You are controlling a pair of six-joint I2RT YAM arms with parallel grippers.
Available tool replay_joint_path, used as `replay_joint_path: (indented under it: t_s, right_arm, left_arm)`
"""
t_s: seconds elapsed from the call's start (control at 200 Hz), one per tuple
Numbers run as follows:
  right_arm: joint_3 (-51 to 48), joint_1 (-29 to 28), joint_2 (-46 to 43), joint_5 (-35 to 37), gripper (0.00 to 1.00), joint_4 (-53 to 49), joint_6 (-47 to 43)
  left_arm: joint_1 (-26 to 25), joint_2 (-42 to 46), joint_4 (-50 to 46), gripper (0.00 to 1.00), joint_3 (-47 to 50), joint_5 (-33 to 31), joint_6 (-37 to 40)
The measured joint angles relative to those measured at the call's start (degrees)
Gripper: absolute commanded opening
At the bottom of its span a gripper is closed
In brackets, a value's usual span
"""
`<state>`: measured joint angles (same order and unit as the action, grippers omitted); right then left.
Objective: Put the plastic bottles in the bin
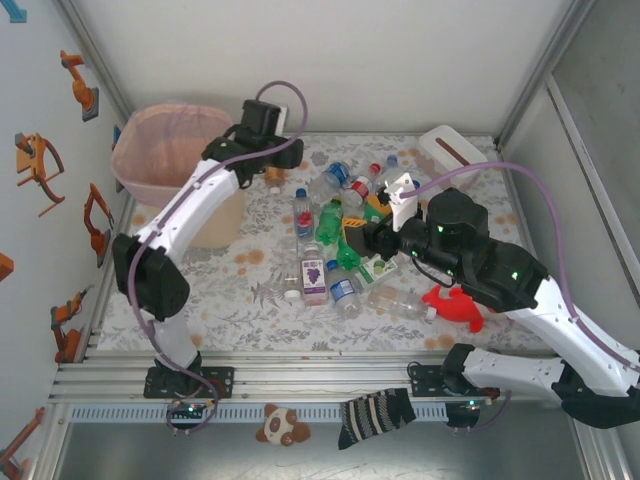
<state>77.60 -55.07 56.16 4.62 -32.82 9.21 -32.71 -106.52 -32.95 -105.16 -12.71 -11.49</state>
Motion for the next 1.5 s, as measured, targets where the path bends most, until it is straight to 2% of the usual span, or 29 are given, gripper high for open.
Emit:
replay_joint_path:
  t_s: [0.165, 0.361, 0.541, 0.806, 0.976, 1.502]
  right_arm:
    - [0.0, 0.0, -0.1, 0.0, 0.68, 0.0, 0.0]
    - [-0.1, 0.0, -1.4, 0.3, 0.68, -0.9, 0.4]
    - [-0.7, 0.0, -2.5, 0.9, 0.68, -1.3, 1.1]
    - [-0.7, 0.0, -3.0, 1.2, 0.68, -2.1, 1.6]
    - [-0.7, 0.0, -2.9, 1.6, 0.68, -2.9, 1.6]
    - [-0.7, 0.0, -2.1, 2.1, 0.68, -3.0, 1.6]
  left_arm:
    - [-2.5, -9.4, -0.1, 0.75, -3.4, -8.8, -1.4]
    - [-2.8, -20.4, -1.9, 0.79, -11.3, -20.0, -1.0]
    - [-1.9, -28.8, -3.4, 0.81, -20.1, -25.4, 0.4]
    - [-0.1, -38.6, -5.9, 0.82, -30.6, -26.3, 0.8]
    - [0.9, -42.8, -6.8, 0.83, -33.3, -25.8, 0.7]
    - [2.5, -47.4, -9.8, 0.78, -37.3, -23.2, -0.6]
